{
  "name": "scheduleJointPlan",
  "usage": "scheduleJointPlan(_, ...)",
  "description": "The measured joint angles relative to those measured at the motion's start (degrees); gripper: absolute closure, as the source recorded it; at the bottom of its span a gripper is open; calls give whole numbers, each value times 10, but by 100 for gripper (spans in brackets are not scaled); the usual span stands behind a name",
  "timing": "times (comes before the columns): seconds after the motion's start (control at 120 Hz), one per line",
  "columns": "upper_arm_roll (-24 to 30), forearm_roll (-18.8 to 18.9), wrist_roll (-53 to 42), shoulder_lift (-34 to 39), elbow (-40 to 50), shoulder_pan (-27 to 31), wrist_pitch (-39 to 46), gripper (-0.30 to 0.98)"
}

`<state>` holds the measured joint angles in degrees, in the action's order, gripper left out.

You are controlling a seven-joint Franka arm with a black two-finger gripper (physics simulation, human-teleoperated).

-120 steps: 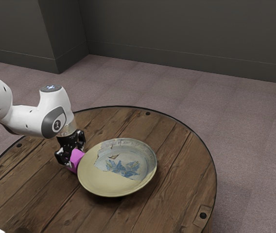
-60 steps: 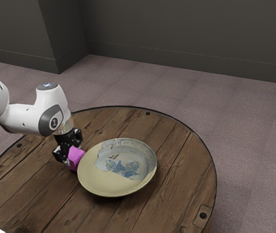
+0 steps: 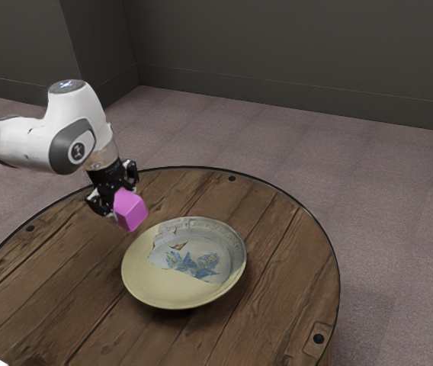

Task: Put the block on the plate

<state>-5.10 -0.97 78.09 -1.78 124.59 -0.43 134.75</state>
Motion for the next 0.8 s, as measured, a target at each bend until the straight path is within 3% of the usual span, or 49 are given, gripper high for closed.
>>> scheduleJointPlan(0.258,14,-16,-3,-56,-16,-107,-17,30)
scheduleJointPlan(0.325,14,-23,-4,-64,-19,-104,-17,30)
scheduleJointPlan(0.525,14,-27,-7,-62,-36,-101,-20,12)
scheduleJointPlan(0.658,-1,-12,-31,-55,-153,-81,-101,6)
scheduleJointPlan(0.8,-6,20,-154,-48,-288,-23,-234,3)
